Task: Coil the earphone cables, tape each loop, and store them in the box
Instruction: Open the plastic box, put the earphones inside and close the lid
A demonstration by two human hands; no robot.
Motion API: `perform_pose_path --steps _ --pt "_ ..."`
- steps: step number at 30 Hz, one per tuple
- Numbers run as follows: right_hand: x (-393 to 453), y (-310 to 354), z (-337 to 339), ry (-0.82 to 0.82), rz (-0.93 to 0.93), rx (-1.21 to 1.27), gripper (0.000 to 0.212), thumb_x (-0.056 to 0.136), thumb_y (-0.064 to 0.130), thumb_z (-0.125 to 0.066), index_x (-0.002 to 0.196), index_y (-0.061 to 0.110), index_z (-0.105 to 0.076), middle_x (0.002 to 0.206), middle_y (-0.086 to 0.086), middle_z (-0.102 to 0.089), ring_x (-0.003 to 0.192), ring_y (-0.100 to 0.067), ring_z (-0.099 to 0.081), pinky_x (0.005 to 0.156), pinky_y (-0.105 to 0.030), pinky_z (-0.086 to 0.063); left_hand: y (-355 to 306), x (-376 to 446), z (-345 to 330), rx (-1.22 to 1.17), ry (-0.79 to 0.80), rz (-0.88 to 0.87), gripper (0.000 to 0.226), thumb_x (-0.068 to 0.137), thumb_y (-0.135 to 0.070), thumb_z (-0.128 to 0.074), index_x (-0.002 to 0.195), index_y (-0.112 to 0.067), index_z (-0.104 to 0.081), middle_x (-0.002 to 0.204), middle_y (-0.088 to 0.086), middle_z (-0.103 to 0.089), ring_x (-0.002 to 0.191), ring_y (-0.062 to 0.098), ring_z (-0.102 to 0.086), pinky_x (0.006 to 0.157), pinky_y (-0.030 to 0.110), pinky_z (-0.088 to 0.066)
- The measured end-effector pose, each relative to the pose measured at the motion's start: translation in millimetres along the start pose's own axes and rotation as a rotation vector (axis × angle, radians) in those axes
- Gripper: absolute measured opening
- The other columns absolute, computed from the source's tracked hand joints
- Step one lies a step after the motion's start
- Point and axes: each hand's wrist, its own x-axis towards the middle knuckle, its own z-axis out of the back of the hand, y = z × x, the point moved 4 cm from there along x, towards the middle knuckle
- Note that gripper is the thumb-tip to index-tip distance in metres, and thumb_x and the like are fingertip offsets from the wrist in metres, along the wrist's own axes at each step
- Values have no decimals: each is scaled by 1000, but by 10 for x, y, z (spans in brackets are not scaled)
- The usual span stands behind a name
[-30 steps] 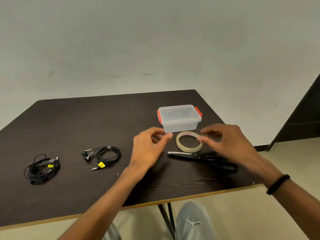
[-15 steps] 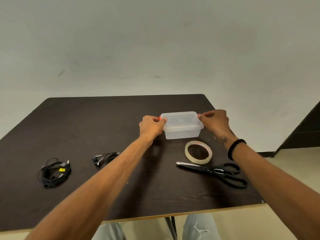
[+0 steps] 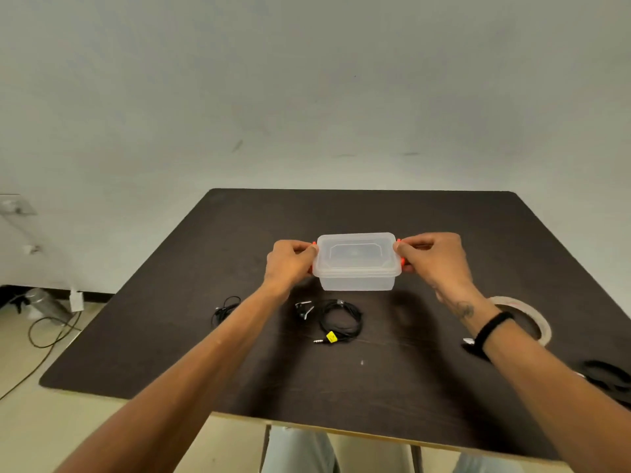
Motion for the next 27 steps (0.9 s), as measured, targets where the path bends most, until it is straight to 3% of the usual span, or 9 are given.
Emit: perform_pose_path --steps 5,7,11,16,19,21,22,24,27 --pt "-142 7 -98 -38 27 -72 3 90 24 -79 87 25 -81 76 7 -78 69 -11 -76 75 -41 -67 -12 -69 29 157 -88 -134 29 99 -28 -58 84 -13 -79 75 4 -76 71 17 -69 72 39 -61" --pt "-167 10 -117 -49 38 -86 5 91 23 -77 89 25 -81 77 8 -77 72 -11 -76 74 -41 -67 -20 -99 8 209 -126 -198 40 100 -29 -54 70 -7 -67 61 8 -65 56 18 -52 62 40 -51" --pt "-221 60 -150 -86 123 -154 12 94 22 -73 87 24 -82 73 14 -74 73 -9 -73 73 -40 -66 -46 -192 -4 234 -201 -231 50 102 -22 -51 54 -17 -37 49 -6 -38 49 12 -27 50 33 -29" --pt "-244 55 -172 -139 167 -171 14 94 21 -72 86 19 -83 71 16 -71 70 -6 -71 71 -37 -65 73 -168 -32 137 -215 -157 48 102 -23 -52 56 -8 -46 50 -3 -46 49 15 -36 51 32 -32" --pt "-228 5 -142 -158 129 -114 9 95 24 -75 94 20 -83 75 16 -72 72 -4 -71 66 -27 -62 118 -160 -4 76 -179 -76 42 102 -20 -52 69 1 -66 63 7 -71 52 19 -67 53 29 -51" --pt "-198 -41 -127 -157 71 -65 9 94 24 -77 100 18 -81 79 14 -72 73 -6 -72 66 -26 -62 132 -187 18 46 -159 -40 32 102 -18 -53 86 -2 -76 79 10 -78 63 15 -76 64 24 -62" --pt "-185 -61 -133 -146 33 -38 9 94 23 -77 100 19 -80 82 11 -74 74 -8 -73 70 -30 -64 135 -187 40 65 -182 -66 28 102 -19 -54 97 -6 -78 87 8 -79 71 17 -77 74 31 -64" --pt "-182 -57 -132 -117 15 -59 8 98 25 -71 96 22 -78 85 7 -75 78 -10 -73 79 -36 -64 70 -221 89 185 -234 -180 25 102 -23 -54 101 -14 -77 88 0 -78 80 17 -72 77 32 -58" --pt "-245 62 -118 -69 86 -189 28 104 34 -62 90 16 -79 81 2 -73 77 -8 -66 67 -25 -51 -84 -307 104 288 -205 -279 37 104 -32 -53 84 -14 -78 67 -4 -70 63 11 -65 60 25 -44"
